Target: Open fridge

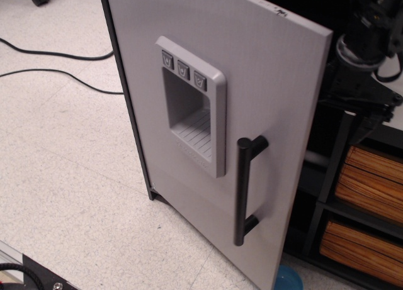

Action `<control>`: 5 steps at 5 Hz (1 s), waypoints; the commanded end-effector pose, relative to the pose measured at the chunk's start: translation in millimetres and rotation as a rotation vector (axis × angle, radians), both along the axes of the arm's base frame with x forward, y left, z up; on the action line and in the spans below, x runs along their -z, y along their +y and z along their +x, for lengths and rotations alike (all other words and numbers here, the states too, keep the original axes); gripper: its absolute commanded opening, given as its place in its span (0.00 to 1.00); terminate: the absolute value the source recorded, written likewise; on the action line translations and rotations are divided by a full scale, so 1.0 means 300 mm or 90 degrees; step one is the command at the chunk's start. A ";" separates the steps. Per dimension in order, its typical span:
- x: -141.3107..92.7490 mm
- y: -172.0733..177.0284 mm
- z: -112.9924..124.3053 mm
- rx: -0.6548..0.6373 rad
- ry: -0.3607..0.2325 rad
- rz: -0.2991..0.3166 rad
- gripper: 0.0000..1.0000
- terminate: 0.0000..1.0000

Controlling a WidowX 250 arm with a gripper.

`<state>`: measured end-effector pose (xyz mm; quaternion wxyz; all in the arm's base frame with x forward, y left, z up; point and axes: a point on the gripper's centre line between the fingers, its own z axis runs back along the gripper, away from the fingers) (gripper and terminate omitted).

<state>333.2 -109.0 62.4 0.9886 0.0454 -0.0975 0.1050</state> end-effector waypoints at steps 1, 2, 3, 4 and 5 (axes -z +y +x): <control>-0.094 0.130 -0.093 -0.052 -0.005 -0.010 1.00 0.00; -0.070 0.198 -0.156 -0.035 0.028 -0.015 1.00 0.00; -0.040 0.276 -0.234 0.018 0.025 -0.018 1.00 0.00; -0.041 0.378 -0.302 0.077 0.008 -0.007 1.00 0.00; -0.066 0.457 -0.332 0.091 -0.005 -0.023 1.00 1.00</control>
